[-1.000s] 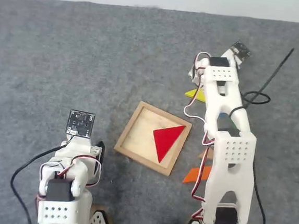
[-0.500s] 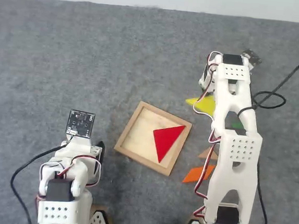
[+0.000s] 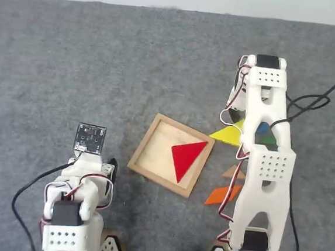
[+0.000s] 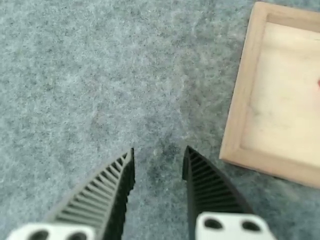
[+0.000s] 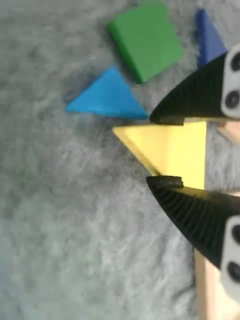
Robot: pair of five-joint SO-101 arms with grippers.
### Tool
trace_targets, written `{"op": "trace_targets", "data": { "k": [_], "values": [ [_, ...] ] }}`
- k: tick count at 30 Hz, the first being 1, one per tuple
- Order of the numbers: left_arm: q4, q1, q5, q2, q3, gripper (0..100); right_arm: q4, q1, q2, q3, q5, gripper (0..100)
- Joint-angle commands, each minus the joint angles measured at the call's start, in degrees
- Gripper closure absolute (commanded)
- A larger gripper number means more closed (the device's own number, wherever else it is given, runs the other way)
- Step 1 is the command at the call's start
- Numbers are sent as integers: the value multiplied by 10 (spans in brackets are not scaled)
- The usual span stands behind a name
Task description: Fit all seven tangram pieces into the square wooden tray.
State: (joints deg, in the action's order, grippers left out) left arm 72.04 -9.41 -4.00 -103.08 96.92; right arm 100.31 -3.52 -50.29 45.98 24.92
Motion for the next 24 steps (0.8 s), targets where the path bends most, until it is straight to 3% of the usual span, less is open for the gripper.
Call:
{"op": "trace_targets", "data": {
  "k": [1,14,19,24],
  "values": [
    [5,1,-4,-16,-5,847,28,10,62,19,-72,921],
    [5,1,-4,-16,-5,847,27,4,308,-24,-93,969],
    [5,1,-4,-16,-5,847,-30,-50,351,-222,49,953],
    [5,1,-4,-16,-5,847,-117,-36,340,-346,135,832]
  ]
}}
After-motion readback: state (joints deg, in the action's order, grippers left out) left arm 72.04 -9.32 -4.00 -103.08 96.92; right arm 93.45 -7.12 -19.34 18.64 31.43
